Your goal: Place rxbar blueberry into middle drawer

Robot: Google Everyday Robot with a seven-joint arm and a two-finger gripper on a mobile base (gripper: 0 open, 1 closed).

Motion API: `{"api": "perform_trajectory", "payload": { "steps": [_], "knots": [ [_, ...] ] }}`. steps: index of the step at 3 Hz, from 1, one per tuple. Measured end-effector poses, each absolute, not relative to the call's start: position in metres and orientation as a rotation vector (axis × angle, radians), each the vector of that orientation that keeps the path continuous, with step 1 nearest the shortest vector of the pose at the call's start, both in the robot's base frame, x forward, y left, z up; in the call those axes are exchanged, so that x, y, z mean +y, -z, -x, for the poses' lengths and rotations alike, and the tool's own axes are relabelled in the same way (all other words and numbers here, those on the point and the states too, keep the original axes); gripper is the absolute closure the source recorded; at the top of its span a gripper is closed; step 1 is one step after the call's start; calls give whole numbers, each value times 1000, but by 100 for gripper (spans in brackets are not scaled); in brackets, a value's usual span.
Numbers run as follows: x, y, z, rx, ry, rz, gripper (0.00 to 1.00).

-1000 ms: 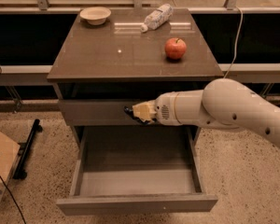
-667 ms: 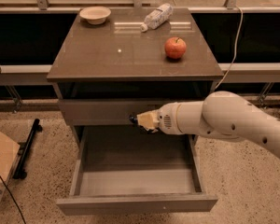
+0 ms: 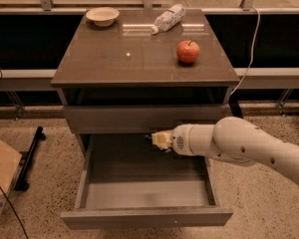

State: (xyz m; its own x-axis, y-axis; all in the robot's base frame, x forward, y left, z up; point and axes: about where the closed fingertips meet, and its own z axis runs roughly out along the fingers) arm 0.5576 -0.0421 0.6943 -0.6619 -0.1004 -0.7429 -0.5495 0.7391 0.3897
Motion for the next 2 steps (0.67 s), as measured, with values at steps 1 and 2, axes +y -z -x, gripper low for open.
{"api": "perform_trajectory", "payload": {
  "steps": [1, 2],
  "knots": [
    [-50, -666, -566, 2222, -802, 455, 100],
    [-61, -606, -577, 2259, -834, 385, 100]
  ]
}}
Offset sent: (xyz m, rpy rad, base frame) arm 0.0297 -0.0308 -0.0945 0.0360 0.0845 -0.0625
